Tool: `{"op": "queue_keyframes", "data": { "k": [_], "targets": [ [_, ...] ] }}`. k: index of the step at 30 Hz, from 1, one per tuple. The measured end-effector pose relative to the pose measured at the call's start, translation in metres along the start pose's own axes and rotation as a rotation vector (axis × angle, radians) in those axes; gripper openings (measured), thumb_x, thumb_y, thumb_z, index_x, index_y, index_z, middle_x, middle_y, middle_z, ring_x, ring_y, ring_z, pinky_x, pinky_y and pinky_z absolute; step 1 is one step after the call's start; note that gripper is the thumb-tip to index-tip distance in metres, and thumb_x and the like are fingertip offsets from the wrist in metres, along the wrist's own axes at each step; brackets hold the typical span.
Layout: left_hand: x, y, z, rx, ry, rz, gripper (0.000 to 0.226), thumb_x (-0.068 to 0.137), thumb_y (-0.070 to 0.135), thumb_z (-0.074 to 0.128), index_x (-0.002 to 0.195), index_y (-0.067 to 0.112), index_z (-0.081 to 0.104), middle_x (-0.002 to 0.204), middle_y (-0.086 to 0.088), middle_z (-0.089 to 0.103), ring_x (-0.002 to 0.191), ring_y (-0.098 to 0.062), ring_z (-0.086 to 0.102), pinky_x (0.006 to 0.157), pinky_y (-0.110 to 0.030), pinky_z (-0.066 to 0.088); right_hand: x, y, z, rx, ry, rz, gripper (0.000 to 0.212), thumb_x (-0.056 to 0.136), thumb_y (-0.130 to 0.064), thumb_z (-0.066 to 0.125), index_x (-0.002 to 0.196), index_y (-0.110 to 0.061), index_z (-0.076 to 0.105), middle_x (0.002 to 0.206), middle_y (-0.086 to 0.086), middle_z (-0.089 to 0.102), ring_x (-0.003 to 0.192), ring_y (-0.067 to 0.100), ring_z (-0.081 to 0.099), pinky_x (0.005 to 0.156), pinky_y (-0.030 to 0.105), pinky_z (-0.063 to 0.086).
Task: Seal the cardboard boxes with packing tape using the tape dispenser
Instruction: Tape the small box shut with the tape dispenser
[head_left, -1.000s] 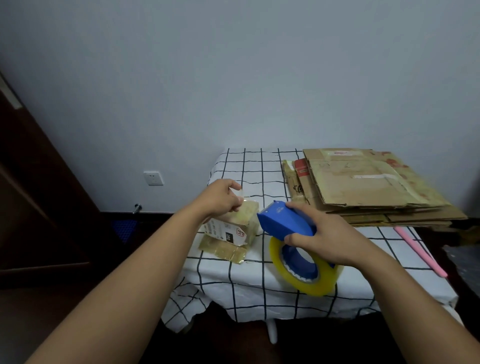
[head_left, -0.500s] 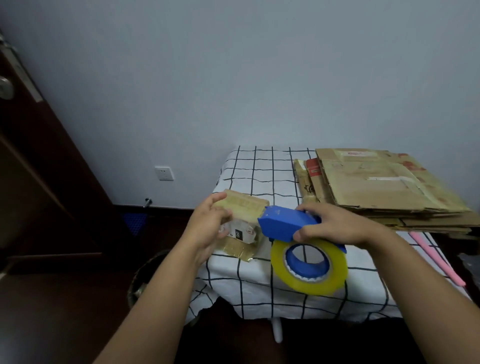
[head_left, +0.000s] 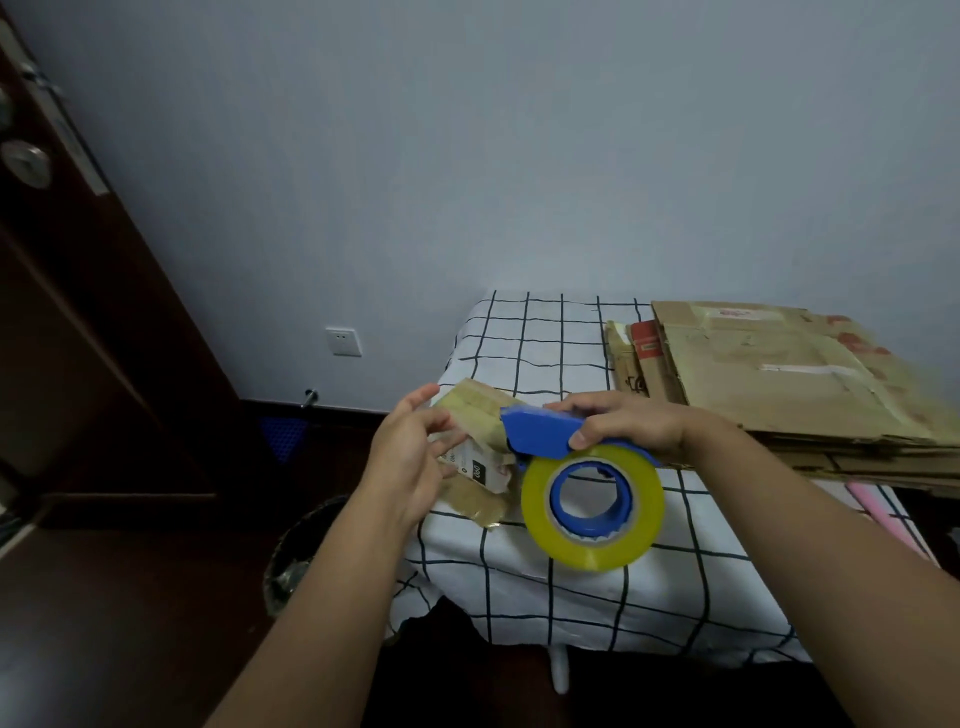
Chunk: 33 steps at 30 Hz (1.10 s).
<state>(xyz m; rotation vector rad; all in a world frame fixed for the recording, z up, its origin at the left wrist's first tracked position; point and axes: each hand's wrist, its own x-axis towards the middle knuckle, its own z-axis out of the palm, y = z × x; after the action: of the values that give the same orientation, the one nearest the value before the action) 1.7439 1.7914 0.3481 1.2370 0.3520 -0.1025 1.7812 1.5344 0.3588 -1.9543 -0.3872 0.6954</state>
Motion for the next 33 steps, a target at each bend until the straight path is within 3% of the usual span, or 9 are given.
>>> {"op": "queue_keyframes", "data": {
  "k": [3,6,11,17,20,22,27,30,33],
  "targets": [
    [0.006,0.004,0.0,0.021,-0.025,0.018,0.04,0.094,0.0,0.042,0.107,0.033,0.059,0.088,-0.006,0.06,0.098,-0.027,0.065,0.073,-0.043,0.04,-0.006,-0.002,0.009,-0.076,0.008,-0.03,0.063,0.059,-0.052,0.075,0.115,-0.025,0.066,0.108,0.003,0.068,0.087,0.013,0.068,0.076,0.028,0.055],
    [0.014,0.009,0.005,0.11,-0.116,0.021,0.043,0.091,-0.002,0.044,0.116,0.03,0.062,0.073,0.0,0.062,0.073,-0.015,0.065,0.064,-0.037,0.048,-0.015,-0.004,0.02,-0.071,0.009,-0.069,0.06,0.061,-0.052,0.073,0.112,-0.021,0.064,0.101,-0.001,0.066,0.085,0.012,0.066,0.074,0.025,0.052],
    [0.027,0.024,0.007,0.34,-0.235,0.026,0.042,0.089,0.0,0.046,0.115,0.026,0.065,0.088,-0.005,0.056,0.083,-0.019,0.054,0.081,-0.04,0.041,-0.026,-0.015,0.034,-0.106,0.109,-0.058,0.051,0.064,-0.047,0.076,0.11,-0.031,0.063,0.108,-0.002,0.064,0.09,0.019,0.067,0.08,0.033,0.056],
    [0.03,0.037,-0.006,0.696,-0.2,0.179,0.033,0.094,0.003,0.056,0.124,0.019,0.061,0.08,-0.002,0.067,0.077,-0.01,0.065,0.072,-0.026,0.047,-0.053,-0.023,0.021,-0.329,0.364,-0.087,0.063,0.057,-0.065,0.07,0.114,-0.044,0.056,0.106,-0.01,0.062,0.09,0.011,0.064,0.08,0.033,0.055],
    [0.024,0.034,0.0,0.807,-0.21,0.189,0.037,0.097,0.008,0.058,0.133,0.012,0.053,0.075,-0.004,0.068,0.072,-0.009,0.068,0.066,-0.022,0.05,-0.066,-0.028,0.014,-0.446,0.378,-0.133,0.073,0.059,-0.066,0.07,0.126,-0.061,0.043,0.109,-0.021,0.06,0.091,0.001,0.062,0.07,0.018,0.051],
    [0.022,0.031,0.006,0.835,-0.185,0.167,0.039,0.097,0.009,0.058,0.135,0.007,0.051,0.075,-0.007,0.068,0.066,-0.008,0.067,0.069,-0.024,0.052,-0.073,-0.029,0.012,-0.531,0.37,-0.176,0.075,0.063,-0.068,0.067,0.13,-0.071,0.033,0.115,-0.023,0.057,0.093,0.002,0.06,0.073,0.019,0.051],
    [0.019,0.025,0.018,0.865,-0.137,0.162,0.004,0.096,0.005,0.057,0.094,0.007,0.06,0.068,-0.007,0.065,0.048,-0.002,0.059,0.064,-0.023,0.052,-0.082,-0.025,0.003,-0.69,0.314,-0.188,0.062,0.082,-0.059,0.069,0.128,-0.078,0.032,0.117,-0.019,0.05,0.104,0.003,0.05,0.092,0.031,0.044],
    [0.019,0.024,0.018,0.867,-0.093,0.166,0.027,0.093,-0.001,0.054,0.069,0.009,0.059,0.063,-0.006,0.061,0.057,-0.01,0.061,0.068,-0.027,0.052,-0.083,-0.018,-0.004,-0.746,0.265,-0.136,0.061,0.085,-0.054,0.069,0.125,-0.078,0.03,0.119,-0.016,0.05,0.104,0.006,0.05,0.093,0.032,0.044],
    [0.017,0.02,0.013,0.808,-0.067,0.133,0.029,0.09,-0.006,0.052,0.065,0.005,0.061,0.063,-0.008,0.063,0.061,-0.015,0.061,0.067,-0.026,0.053,-0.076,-0.018,-0.013,-0.721,0.24,-0.124,0.061,0.083,-0.051,0.071,0.123,-0.078,0.033,0.125,-0.016,0.049,0.109,0.01,0.049,0.096,0.031,0.043]
  ]
}}
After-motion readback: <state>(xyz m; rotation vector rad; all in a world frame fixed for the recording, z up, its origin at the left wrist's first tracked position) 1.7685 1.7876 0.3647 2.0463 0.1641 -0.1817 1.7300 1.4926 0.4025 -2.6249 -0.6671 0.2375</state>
